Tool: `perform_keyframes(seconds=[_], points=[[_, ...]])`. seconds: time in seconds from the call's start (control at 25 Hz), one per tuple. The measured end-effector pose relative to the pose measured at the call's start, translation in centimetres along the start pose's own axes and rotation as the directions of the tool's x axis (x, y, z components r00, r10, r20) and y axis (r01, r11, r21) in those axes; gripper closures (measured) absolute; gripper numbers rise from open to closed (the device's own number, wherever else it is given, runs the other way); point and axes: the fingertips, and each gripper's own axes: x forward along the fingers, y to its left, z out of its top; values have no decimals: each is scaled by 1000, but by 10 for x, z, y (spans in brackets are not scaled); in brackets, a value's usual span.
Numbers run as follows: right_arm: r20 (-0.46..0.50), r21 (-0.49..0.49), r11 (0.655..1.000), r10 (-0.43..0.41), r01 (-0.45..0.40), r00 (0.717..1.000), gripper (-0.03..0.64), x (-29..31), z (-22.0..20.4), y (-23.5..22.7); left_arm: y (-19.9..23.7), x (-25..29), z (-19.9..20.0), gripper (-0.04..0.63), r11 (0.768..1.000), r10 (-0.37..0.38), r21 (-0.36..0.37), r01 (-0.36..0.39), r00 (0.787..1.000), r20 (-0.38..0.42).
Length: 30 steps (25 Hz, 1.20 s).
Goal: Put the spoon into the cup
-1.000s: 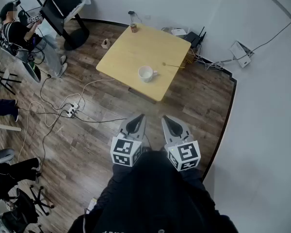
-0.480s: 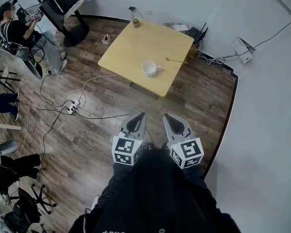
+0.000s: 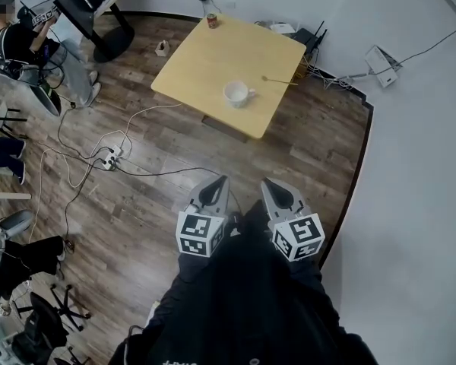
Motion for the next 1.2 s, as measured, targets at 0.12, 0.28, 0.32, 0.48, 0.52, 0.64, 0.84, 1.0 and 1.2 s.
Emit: perform_keyframes(seconds=[0.12,0.28,0.32,0.48,0.52,0.64,0.84,1.0,1.2], points=[[-32,11,1000,-10,10,999,595,6,-8,-8,6,7,-4,560,1000,3,-21,-3,1000,-15],[-55,28,1000,-8,9,998,595,22,-9,-26,16,29,-2,560,999,12,-52,-13,1000,-26],[-60,41,999,-5,7,998,595,28,-9,-33,19,37,-1,560,998,15,-60,-17,999,-32],[-62,125,992,30,-22,998,595,59,-5,-63,33,72,3,560,996,36,-83,-41,998,-56],[-57,135,990,41,-33,998,595,70,0,-72,38,83,6,560,995,45,-88,-50,997,-57],[-49,142,988,72,-64,996,595,107,15,-103,62,120,21,560,989,87,-117,-94,994,-58],[-65,156,982,114,-102,991,595,157,39,-164,90,187,53,560,982,133,-129,-140,989,-65],[-95,164,981,123,-106,988,595,191,52,-213,106,235,77,560,975,149,-154,-159,986,-71],[-161,171,980,125,-97,979,595,223,47,-266,124,285,86,560,966,175,-176,-190,980,-100]])
